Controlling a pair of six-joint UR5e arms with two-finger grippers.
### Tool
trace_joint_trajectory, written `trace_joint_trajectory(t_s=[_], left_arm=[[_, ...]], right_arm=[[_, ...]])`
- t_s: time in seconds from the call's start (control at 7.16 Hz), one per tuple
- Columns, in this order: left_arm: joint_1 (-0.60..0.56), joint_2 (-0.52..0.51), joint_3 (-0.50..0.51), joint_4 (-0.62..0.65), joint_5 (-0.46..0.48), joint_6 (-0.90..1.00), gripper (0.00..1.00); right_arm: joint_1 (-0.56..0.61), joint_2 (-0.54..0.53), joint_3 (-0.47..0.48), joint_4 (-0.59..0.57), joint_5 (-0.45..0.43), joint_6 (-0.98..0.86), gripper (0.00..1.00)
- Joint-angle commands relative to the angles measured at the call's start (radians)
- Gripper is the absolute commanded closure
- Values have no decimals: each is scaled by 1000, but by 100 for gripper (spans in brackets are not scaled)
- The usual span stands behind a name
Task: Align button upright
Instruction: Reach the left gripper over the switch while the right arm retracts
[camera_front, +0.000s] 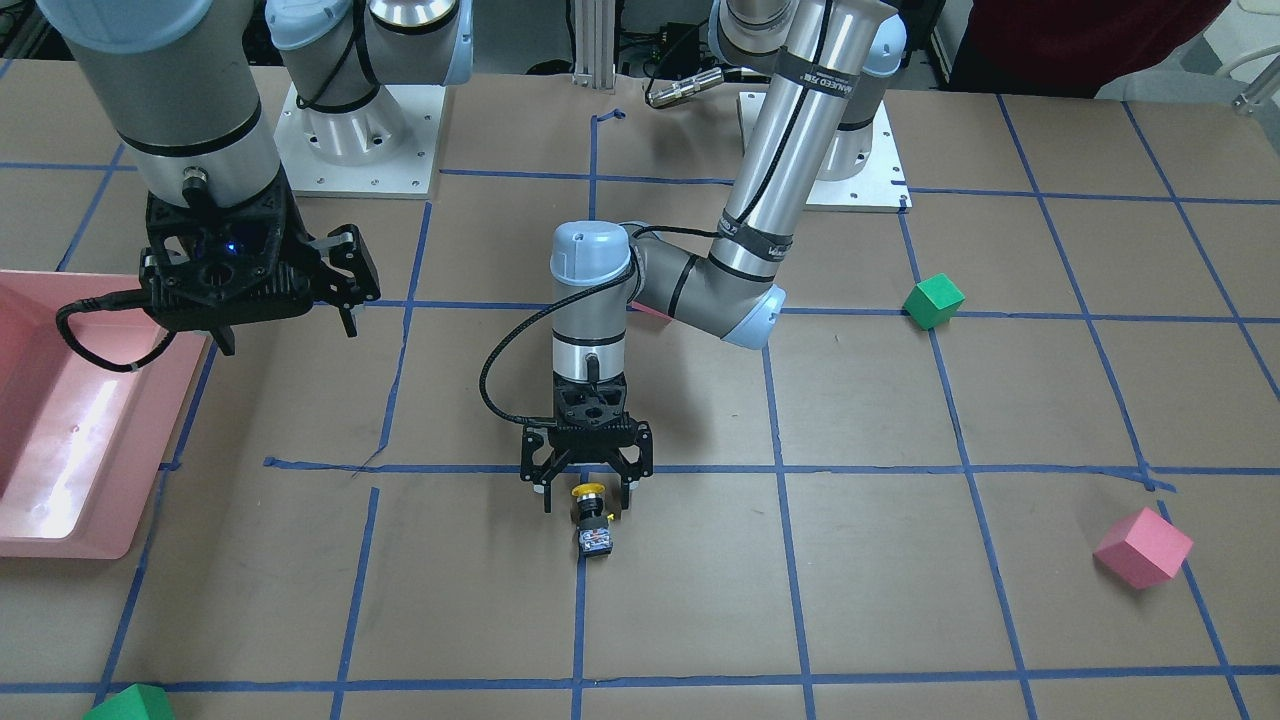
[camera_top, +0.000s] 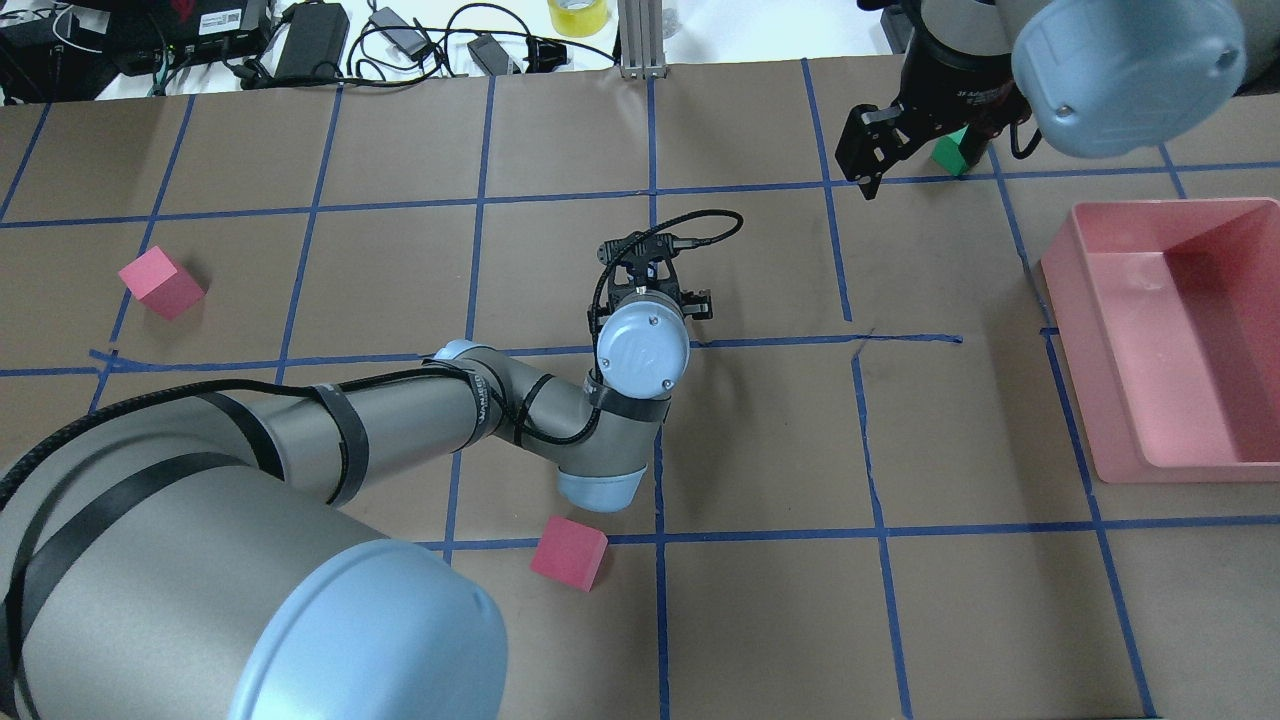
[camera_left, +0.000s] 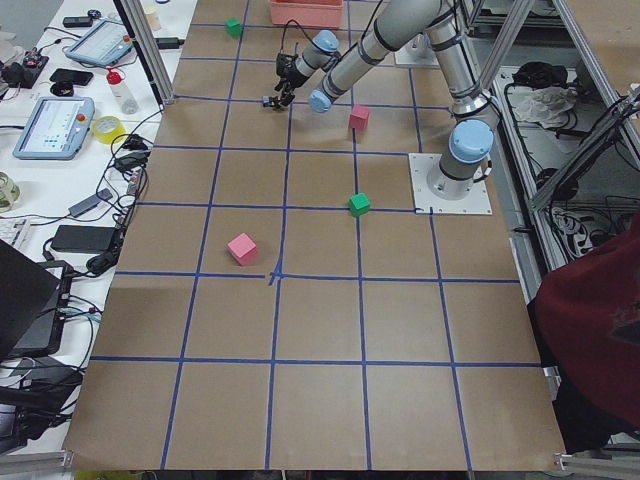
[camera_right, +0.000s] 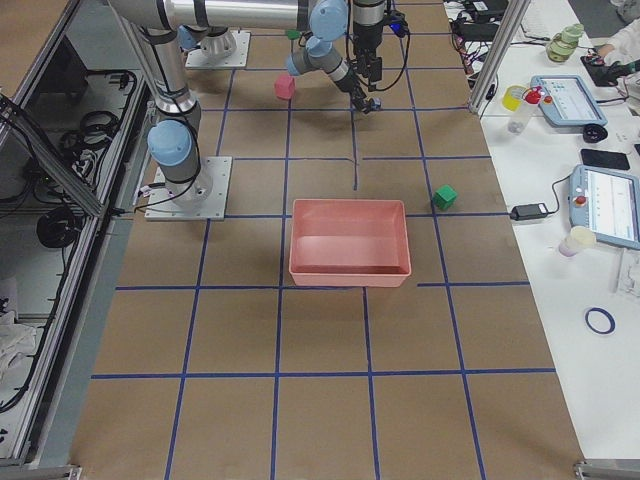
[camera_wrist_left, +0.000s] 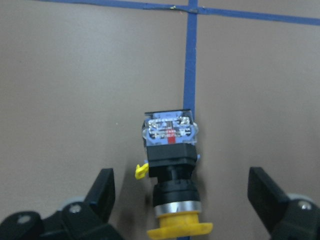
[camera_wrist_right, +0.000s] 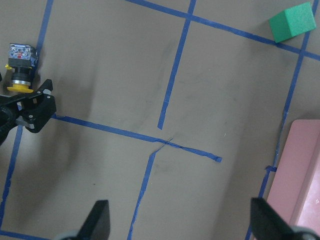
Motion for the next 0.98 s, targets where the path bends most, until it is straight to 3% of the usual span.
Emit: trace_joint_trajectory(t_s=[0.0, 0.14, 0.28, 0.42, 0.56, 0.84], left_arm=[[-2, 6, -11, -4, -12, 1, 30], [-2, 7, -11, -9, -12, 5, 62], [-2, 24, -8, -39, -12, 9, 84], [-2, 41, 4, -50, -15, 15, 100], [0, 64, 37, -102, -33, 18, 100], [54, 140, 152, -413, -86, -64, 100]], right_arm=[[-5, 1, 1, -1, 1, -73, 0], [-6, -2, 1, 1, -1, -91, 0], [-5, -2, 1, -1, -1, -92, 0], [-3, 3, 4, -1, -4, -92, 0], [-5, 3, 4, -2, -2, -93, 0], [-5, 3, 4, -2, -2, -93, 0]])
